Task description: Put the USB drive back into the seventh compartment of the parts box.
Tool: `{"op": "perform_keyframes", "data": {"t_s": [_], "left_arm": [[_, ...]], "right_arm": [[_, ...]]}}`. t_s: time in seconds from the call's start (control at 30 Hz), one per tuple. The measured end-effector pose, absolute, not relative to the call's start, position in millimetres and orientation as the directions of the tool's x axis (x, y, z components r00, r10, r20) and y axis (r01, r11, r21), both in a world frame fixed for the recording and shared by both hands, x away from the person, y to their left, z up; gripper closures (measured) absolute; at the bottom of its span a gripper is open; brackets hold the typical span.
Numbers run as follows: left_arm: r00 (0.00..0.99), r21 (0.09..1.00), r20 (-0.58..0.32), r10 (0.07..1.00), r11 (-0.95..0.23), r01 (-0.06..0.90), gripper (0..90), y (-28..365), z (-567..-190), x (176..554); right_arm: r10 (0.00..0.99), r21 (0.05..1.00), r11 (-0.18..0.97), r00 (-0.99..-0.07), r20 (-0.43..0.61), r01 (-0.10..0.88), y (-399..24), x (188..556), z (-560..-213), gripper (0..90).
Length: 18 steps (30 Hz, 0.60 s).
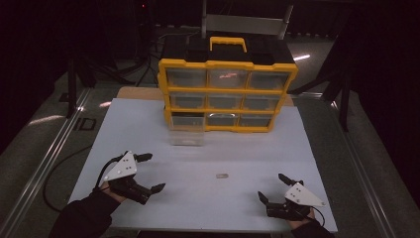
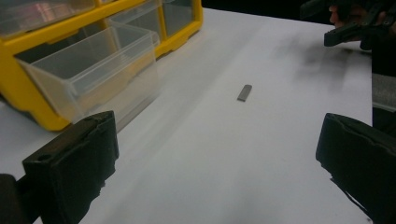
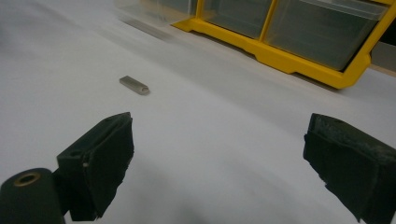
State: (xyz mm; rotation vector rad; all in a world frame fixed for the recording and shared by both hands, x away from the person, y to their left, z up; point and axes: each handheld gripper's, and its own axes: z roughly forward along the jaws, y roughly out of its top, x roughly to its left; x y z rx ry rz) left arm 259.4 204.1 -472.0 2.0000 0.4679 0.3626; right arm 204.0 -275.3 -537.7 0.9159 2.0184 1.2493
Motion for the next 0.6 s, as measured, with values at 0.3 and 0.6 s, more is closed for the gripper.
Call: {"op": "perform_keyframes", "data": {"t_s": [0.3,0.6], "left_arm": [[0.907,0.876,0.072,0.416,-0.462,0.142,0.1,185,-463,271],[0.921,0.866,0.091,0.378,-0.487,0.114,0.1,168,-450,281]], "right_arm": [[0.796,0.914,0.324,-0.592,-0.125,0.244,-275,204,-537,8.9],[0.793,0.915,0.325,-0.596,-0.124,0.241,-275,203,-537,8.9]]}}
